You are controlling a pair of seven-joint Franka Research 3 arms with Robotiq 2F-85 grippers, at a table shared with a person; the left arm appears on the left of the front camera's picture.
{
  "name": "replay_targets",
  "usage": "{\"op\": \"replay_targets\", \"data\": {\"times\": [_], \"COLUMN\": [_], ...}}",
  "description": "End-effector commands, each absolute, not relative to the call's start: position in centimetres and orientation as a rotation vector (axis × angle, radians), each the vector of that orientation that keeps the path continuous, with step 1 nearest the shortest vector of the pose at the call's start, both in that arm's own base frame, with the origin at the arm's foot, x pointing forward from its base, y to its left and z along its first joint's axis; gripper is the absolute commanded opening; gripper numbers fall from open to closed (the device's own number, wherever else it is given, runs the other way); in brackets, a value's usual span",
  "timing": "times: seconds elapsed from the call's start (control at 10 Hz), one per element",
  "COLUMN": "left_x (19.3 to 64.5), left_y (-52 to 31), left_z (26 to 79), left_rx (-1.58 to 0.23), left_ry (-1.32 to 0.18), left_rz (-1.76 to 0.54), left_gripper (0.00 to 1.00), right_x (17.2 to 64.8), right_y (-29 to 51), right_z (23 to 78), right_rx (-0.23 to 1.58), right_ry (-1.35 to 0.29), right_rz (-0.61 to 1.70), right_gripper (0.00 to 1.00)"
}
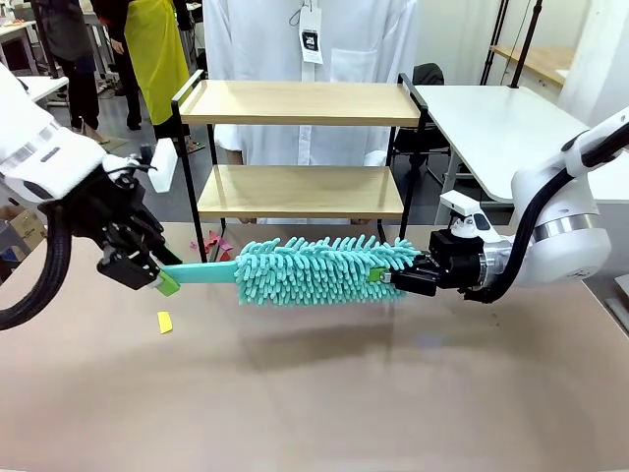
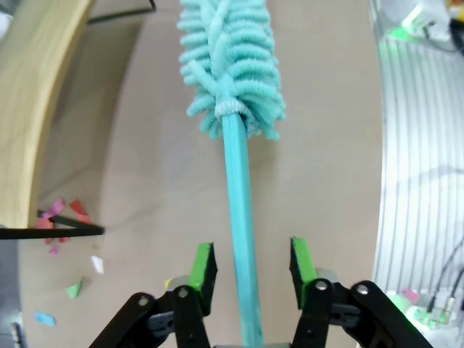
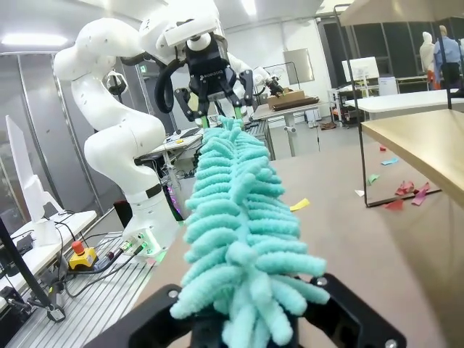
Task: Clean the shelf.
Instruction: Hand the Duster back to the human.
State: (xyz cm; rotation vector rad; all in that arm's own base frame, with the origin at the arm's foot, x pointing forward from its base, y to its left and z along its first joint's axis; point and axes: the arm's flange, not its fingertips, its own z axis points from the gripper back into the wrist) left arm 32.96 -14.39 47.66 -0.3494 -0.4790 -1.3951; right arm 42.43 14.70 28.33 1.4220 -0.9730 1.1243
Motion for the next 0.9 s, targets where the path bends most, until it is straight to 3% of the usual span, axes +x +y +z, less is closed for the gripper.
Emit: {"op": "replay_targets", "data": {"times": [0.0,0.1,0.5,0.8], "left_x": [32.5,32.4,30.9,31.0], "left_y": [-11.9,-9.9,0.1,2.5], "left_z": [49.0,49.8,51.4,50.4], "left_rx": [-0.44,-0.452,-0.47,-0.48], "left_ry": [-0.59,-0.65,-0.874,-0.891], "left_rz": [-1.346,-1.291,-1.071,-1.002], "left_gripper": [0.95,1.0,1.0,1.0], "right_x": [42.3,42.3,42.3,42.3], "right_y": [14.7,14.7,14.7,14.7], "right_z": [28.4,28.4,28.4,28.4], "right_rx": [1.417,1.417,1.417,1.417], "right_ry": [-0.975,-0.975,-0.975,-0.975], "right_rz": [1.124,1.124,1.124,1.124], "right_gripper": [0.0,0.0,0.0,0.0]}}
